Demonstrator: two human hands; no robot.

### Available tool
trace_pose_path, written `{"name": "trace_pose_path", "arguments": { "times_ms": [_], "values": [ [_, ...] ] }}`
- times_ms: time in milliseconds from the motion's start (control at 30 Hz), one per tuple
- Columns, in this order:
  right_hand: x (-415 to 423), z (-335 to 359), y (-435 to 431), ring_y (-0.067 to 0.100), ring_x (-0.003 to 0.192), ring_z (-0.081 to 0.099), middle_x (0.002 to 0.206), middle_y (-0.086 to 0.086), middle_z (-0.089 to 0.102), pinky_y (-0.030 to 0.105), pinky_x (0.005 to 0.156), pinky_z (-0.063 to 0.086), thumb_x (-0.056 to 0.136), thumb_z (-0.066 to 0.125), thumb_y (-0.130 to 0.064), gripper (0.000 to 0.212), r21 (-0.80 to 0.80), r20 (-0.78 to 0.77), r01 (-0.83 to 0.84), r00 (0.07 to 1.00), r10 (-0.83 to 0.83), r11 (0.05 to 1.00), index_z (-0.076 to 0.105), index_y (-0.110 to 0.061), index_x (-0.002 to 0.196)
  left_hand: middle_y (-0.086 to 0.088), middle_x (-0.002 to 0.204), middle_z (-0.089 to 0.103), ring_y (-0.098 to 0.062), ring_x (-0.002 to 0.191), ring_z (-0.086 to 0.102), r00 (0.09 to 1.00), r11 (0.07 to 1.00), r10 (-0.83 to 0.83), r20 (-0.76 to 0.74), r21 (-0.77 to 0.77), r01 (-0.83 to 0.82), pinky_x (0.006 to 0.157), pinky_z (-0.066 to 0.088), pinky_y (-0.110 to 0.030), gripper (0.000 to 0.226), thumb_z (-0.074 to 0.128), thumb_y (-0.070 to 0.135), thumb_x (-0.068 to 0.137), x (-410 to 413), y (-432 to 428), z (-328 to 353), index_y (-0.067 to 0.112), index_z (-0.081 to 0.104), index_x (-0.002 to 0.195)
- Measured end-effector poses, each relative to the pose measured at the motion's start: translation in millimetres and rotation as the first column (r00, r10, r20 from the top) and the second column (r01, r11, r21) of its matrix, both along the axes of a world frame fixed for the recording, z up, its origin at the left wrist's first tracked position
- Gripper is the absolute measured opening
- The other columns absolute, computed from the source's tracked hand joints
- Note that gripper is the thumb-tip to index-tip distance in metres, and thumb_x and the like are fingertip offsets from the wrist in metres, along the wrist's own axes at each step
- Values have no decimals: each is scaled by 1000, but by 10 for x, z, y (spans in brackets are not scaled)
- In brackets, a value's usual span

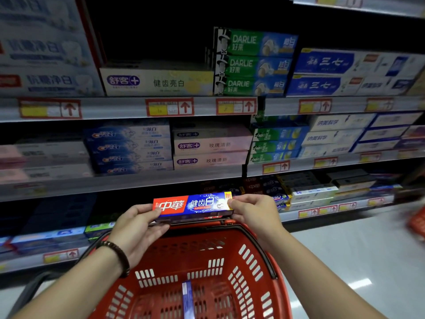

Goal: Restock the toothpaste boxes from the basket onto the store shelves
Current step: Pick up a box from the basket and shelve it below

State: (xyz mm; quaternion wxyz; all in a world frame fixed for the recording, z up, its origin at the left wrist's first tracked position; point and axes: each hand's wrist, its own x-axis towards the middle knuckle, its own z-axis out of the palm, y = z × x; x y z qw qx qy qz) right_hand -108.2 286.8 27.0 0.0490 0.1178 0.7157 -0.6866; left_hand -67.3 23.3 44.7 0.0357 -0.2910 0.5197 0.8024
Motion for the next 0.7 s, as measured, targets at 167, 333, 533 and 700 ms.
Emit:
{"name": "trace_pose_path", "arguments": {
  "times_ms": [167,333,533,700],
  "values": [
    [-22,-71,14,18,93,80,96,5,81,48,79,67,92,84,-26,16,49,-19,63,998,-62,997,78,-21,106,-21,112,70,-34,104,73,999,994,16,-36,-108,-20,92,58,-45,15,63,5,101,10,78,-121,4,64,116],
    [-117,-155,99,20,96,79,99,2,81,45,75,68,91,84,-26,17,73,-49,144,989,-141,987,80,-26,108,-4,106,73,-23,103,71,994,930,-17,-107,-368,-24,90,61,-44,11,70,7,97,-54,159,-160,17,72,101],
    [-247,-184,184,16,89,79,87,-5,81,47,80,66,91,83,-20,13,196,-95,202,978,-187,959,78,-32,91,1,98,78,-17,96,74,987,861,-55,-149,-507,-28,78,61,-34,8,75,14,94,-270,230,-216,21,78,98],
    [-437,-180,339,20,90,78,85,-2,80,50,82,66,86,86,-31,9,188,-90,270,962,-257,944,80,-25,87,-9,83,78,-17,73,72,992,844,-65,-110,-536,-4,81,63,-36,18,75,29,95,-503,392,-273,20,79,80]
  ]
}}
